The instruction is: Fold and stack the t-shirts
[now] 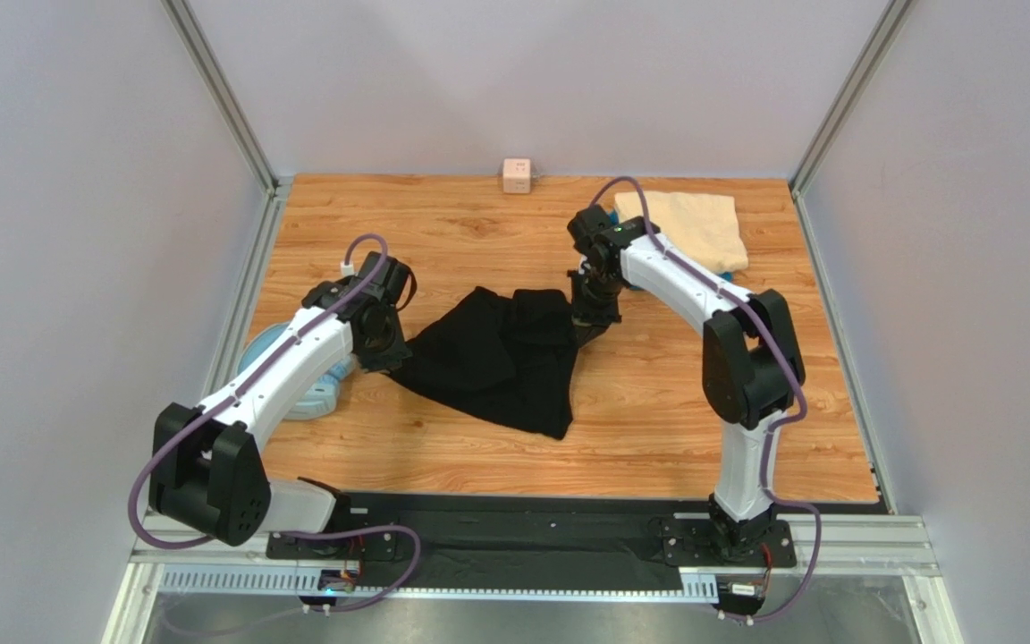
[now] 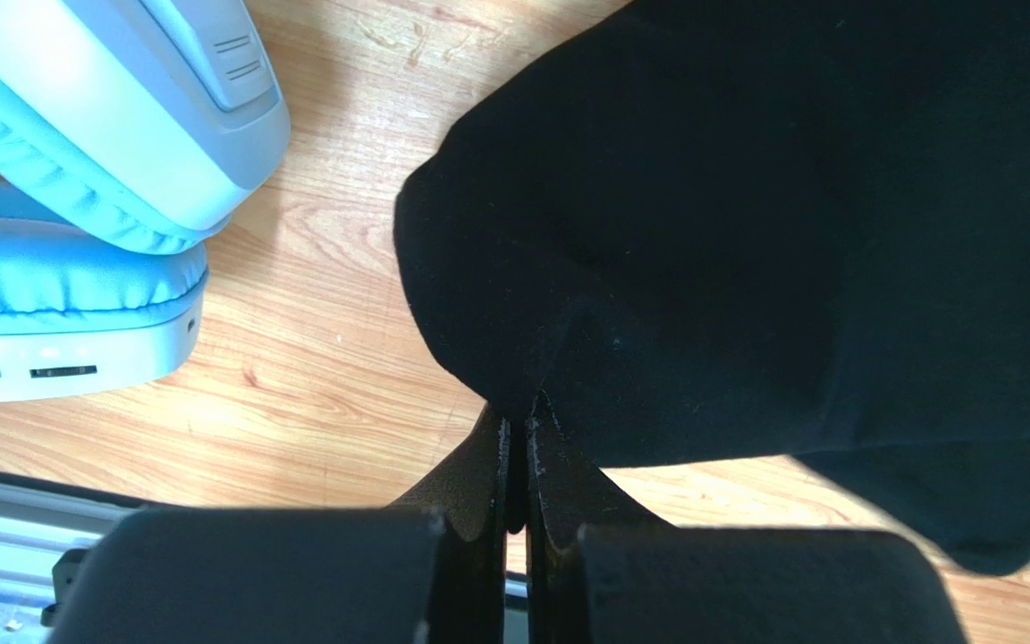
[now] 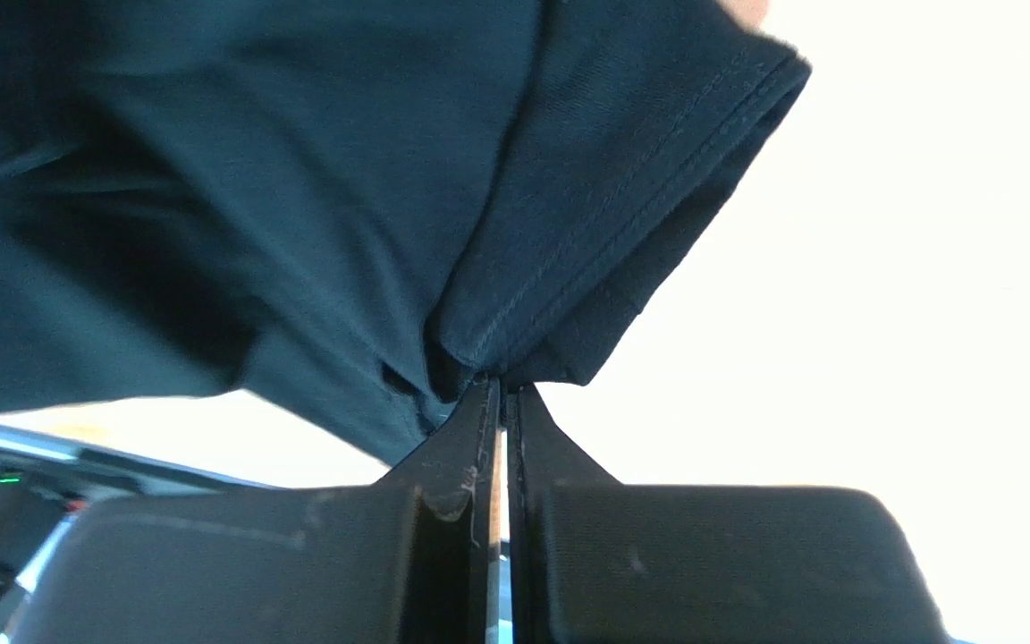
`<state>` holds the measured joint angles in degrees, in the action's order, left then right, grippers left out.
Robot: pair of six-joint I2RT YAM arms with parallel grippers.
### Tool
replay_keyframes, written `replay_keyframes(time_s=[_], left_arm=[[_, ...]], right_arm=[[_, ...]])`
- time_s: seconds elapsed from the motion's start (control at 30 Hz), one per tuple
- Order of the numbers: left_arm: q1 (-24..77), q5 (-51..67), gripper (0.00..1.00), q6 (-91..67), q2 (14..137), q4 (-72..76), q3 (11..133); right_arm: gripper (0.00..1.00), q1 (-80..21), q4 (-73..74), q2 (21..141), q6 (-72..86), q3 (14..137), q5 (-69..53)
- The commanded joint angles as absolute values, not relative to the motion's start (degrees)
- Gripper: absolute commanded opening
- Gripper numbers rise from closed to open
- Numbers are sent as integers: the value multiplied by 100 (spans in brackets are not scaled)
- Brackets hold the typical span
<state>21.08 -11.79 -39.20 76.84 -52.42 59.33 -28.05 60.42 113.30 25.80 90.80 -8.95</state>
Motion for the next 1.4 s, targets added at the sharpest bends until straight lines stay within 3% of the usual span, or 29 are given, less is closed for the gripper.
replay_keyframes(time_s=[0.0, 0.13, 0.23, 0.27, 0.3, 0.33, 0.43, 0.63, 0.77, 0.93, 1.37], left_arm=[[2039, -1090, 0, -3762, 7778, -5142, 6134], [1986, -853, 0, -3630, 7910, -5098, 6240], [1969, -721, 21, -3560, 8068, -5141, 6328], [1960, -712, 35, -3542, 8112, -5159, 6354], [1960, -712, 43, -3542, 8199, -5185, 6389], [1960, -703, 47, -3533, 8235, -5229, 6398], [1951, -703, 48, -3507, 8350, -5326, 6495], [1951, -54, 62, -3314, 7832, -4782, 6714], [1960, 1193, 63, -3146, 8058, -4412, 7214], [2039, 1573, 62, -3269, 8516, -4368, 7295], [2118, 1407, 61, -3313, 8517, -4298, 6838]], right_arm=[[0, -2620, 6169, 10679, 2452, 9807, -615], [0, -2514, 6293, 10451, 2452, 10211, -580], [0, -2470, 6389, 10345, 2408, 10502, -580], [0, -2461, 6416, 10275, 2347, 10590, -580], [0, -2461, 6468, 10231, 2338, 10660, -571], [0, -2461, 6512, 10204, 2312, 10739, -571], [0, -2452, 6714, 10143, 2233, 11135, -563], [0, -2452, 7031, 9985, 2197, 11601, -615], [0, -2452, 7259, 10063, 2145, 12364, -922], [0, -2452, 7506, 10379, 2118, 13929, -1431], [0, -2443, 6347, 9774, 2355, 13939, -3154]])
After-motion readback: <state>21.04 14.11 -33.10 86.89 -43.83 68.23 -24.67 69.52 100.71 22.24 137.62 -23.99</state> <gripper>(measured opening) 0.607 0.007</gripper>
